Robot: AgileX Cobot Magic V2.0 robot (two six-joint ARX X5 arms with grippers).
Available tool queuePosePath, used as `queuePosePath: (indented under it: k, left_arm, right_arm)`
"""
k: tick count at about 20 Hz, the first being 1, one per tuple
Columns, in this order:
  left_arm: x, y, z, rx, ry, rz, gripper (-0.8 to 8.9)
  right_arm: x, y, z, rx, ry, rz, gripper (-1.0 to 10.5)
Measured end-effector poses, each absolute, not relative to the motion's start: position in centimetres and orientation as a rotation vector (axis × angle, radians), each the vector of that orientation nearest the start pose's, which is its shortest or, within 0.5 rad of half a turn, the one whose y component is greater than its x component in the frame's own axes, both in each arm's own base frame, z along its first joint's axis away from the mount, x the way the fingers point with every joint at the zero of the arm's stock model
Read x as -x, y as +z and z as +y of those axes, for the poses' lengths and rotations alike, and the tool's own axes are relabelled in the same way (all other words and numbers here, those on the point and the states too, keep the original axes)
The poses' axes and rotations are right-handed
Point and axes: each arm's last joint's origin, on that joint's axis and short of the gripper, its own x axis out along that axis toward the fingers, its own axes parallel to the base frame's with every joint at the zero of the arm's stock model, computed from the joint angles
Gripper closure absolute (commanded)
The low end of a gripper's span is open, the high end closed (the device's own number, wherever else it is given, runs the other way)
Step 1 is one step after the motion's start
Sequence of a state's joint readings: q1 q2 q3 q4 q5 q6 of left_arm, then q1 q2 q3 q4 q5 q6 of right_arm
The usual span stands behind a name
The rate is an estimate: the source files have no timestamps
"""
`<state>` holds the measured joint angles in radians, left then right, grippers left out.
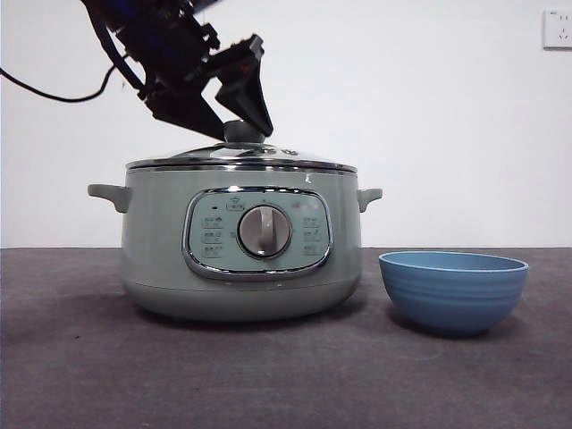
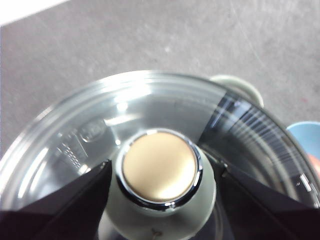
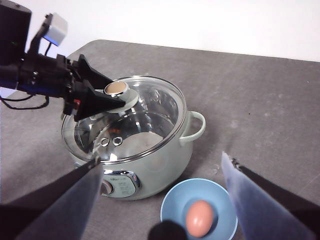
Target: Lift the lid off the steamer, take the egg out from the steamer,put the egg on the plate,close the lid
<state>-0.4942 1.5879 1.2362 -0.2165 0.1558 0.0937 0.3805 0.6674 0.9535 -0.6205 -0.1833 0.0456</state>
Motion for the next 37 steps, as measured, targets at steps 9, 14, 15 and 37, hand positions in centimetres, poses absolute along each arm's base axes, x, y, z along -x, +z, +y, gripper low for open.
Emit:
queuePosePath:
  k: [9,14,15,37]
  left_arm:
    - [-28.2,33.1,-15.7,-0.168,-0.662,0.442,4.63]
    - [-24.5,35.8,-13.9,-0.107,-0.698,0.474,4.69]
    - [-23.5,36.3,-13.4,-0.09,-0.721,0.491,4.73]
    - [-11.7,39.3,-7.6,0.023,-0.866,0.669,8.16]
  right_arm:
    - [-10.9,35.8,5.1,-0.017,0.602,0.397,5.4]
    - [-10.6,35.4,5.2,-0.028,0.671,0.456,5.4]
    - [-10.5,35.3,5.2,-0.033,0.691,0.469,5.4]
    - [-9.2,33.8,5.3,-0.089,0.857,0.686,9.5]
